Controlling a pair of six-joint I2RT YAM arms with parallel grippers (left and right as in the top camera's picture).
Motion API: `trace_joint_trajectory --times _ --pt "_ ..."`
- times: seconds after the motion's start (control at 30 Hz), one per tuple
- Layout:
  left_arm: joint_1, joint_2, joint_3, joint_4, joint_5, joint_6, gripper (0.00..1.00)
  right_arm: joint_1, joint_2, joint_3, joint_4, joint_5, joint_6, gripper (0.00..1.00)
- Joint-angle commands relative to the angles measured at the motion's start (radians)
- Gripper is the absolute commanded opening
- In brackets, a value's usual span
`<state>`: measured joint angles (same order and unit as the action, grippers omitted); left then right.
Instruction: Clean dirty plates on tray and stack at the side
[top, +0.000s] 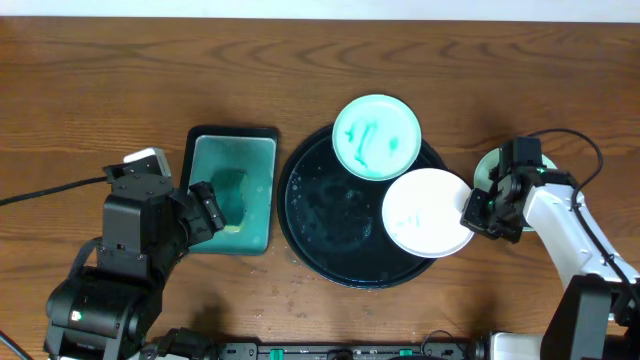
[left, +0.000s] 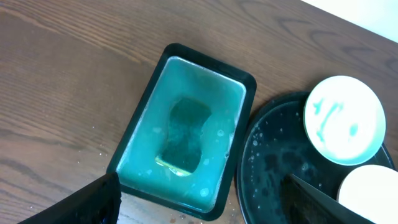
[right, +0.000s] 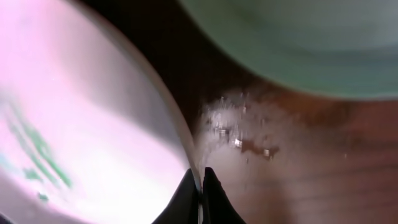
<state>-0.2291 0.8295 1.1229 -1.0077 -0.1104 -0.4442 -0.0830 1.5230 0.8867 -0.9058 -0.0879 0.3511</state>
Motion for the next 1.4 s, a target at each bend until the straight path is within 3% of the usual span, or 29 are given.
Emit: trace_joint_trajectory --times 0.0,0.13,0.23,0.43,0.7,0.83,0.9,0.93,1.37 --pt "0.005 -0.001 0.014 -0.002 -0.005 0.006 0.82 0.013 -0.069 0.068 -0.050 0.010 -0.020 0.01" --pt "0.005 -0.001 0.014 -0.002 -0.005 0.006 0.82 0.015 -0.139 0.093 -0.083 -0.008 -0.051 0.01" --pt "0.005 -0.001 0.014 -0.002 -0.005 0.006 0.82 0.036 -0.189 0.093 -0.077 -0.132 -0.137 0.01" --pt "0.005 -0.001 0.014 -0.002 -0.005 0.006 0.82 0.198 -0.204 0.073 -0.036 -0.238 -0.170 0.01" --pt "0.005 -0.001 0.014 -0.002 -0.005 0.006 0.82 0.483 -0.075 -0.074 0.290 -0.075 0.051 0.01" --pt "0.005 -0.001 0.014 -0.002 -0.005 0.006 0.82 0.530 0.021 -0.076 0.341 0.052 0.159 0.11" --pt "0.005 -0.001 0.014 -0.002 -0.005 0.006 0.82 0.526 0.033 -0.068 0.351 0.036 0.166 0.32" --pt "0.005 -0.001 0.014 -0.002 -0.005 0.006 0.82 0.526 0.027 -0.061 0.341 0.034 0.165 0.36" --pt "0.005 0.042 -0.018 0.005 0.024 0.004 0.82 0.517 -0.216 0.020 0.250 0.035 0.001 0.34"
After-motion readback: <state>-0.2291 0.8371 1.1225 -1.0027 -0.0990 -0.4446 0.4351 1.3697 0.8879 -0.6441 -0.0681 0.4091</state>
